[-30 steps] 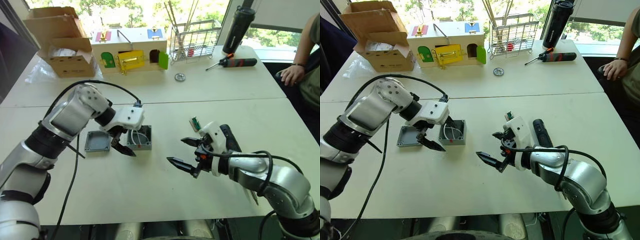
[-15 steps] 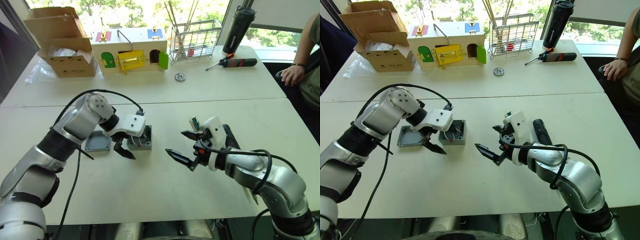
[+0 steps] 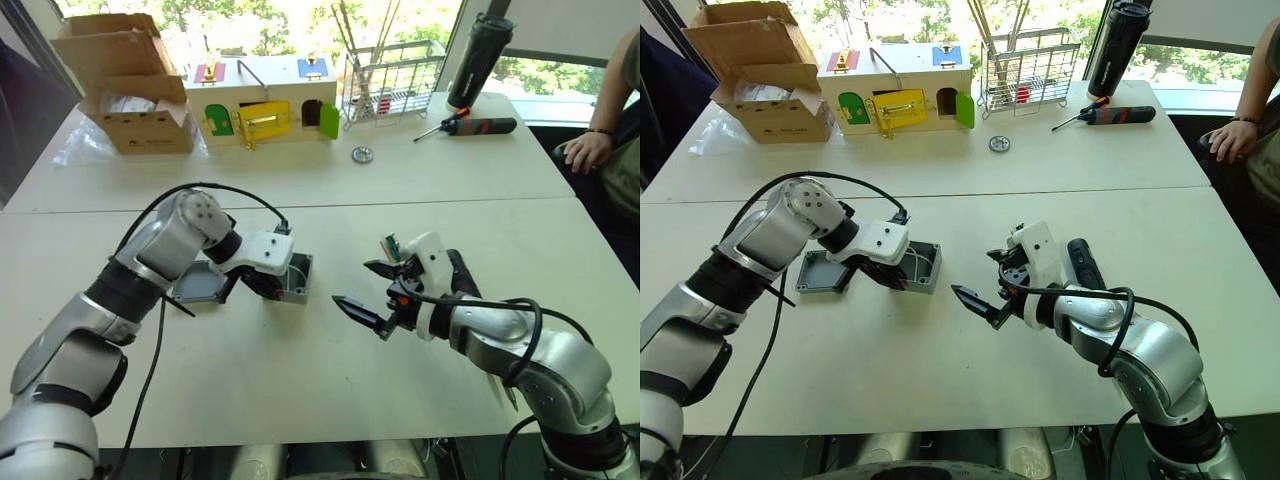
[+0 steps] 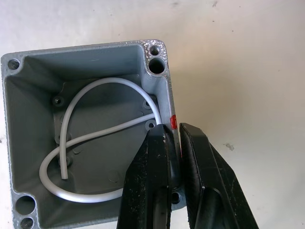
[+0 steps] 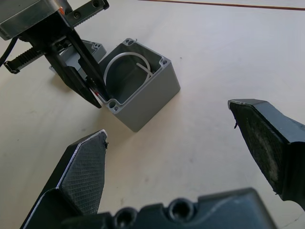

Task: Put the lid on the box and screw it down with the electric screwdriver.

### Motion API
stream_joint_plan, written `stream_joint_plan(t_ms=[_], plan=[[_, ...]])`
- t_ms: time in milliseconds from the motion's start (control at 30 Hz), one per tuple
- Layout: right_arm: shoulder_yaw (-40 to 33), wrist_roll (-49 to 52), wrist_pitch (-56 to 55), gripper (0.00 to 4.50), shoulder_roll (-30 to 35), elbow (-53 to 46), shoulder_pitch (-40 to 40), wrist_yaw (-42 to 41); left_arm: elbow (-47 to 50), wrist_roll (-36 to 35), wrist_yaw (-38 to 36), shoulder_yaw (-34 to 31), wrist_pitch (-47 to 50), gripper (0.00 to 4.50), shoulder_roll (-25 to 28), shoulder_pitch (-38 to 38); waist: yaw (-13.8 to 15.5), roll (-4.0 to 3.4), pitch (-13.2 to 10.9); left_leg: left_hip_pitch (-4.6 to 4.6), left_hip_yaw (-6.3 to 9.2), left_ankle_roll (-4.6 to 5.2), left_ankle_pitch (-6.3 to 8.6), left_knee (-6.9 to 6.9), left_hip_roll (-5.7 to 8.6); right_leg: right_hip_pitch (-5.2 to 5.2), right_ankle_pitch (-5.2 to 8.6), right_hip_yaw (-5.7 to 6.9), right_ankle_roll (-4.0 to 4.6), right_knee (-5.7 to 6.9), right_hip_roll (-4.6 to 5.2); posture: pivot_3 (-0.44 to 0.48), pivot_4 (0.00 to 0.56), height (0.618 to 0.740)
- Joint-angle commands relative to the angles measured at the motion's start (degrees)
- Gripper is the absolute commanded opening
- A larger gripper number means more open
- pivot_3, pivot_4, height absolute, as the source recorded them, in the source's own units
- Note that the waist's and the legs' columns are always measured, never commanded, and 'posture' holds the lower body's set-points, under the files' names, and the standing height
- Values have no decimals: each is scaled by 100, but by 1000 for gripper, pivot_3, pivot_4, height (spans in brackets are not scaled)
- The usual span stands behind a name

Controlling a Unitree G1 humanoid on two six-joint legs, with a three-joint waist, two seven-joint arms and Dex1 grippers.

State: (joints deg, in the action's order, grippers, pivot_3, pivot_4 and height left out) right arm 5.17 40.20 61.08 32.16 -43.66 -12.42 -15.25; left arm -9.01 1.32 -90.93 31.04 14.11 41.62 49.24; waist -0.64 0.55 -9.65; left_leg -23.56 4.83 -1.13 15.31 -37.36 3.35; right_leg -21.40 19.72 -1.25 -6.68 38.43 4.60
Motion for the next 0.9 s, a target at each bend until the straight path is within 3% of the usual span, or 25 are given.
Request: stream_joint_plan(t_ms=[33,167,300,667,900], plan=[[-103,211,33,4500,44,-350,82,-173,-14,-131,-69,-135,-469,53,-129,205,0,0,0,0,0,0,0,0,0,0,0,0,0,0,0,0,150,740],[-182,428,53,4500,338,-505,251,-527,-246,-672,-157,168,-1032,53,-43,553,-13,1,-1,-2,1,0,0,-1,1,-1,0,1,0,0,1,0,150,740],[-345,704,101,4500,623,-667,397,-770,-859,-1237,-157,999,-1869,53,48,1153,-32,1,0,-2,2,1,0,-1,0,-1,0,1,0,0,0,0,150,740],[-546,843,76,4500,525,-991,885,-236,-2140,-1909,-157,2859,-3591,53,62,2065,-36,2,0,-2,3,1,0,-2,1,-1,0,1,0,1,0,0,150,740],[-539,847,54,4500,480,-1024,941,-9,-2287,-2248,-157,3440,-4010,53,145,2268,-44,3,0,-1,3,1,0,-2,1,-1,0,1,-1,1,-2,0,150,740]])
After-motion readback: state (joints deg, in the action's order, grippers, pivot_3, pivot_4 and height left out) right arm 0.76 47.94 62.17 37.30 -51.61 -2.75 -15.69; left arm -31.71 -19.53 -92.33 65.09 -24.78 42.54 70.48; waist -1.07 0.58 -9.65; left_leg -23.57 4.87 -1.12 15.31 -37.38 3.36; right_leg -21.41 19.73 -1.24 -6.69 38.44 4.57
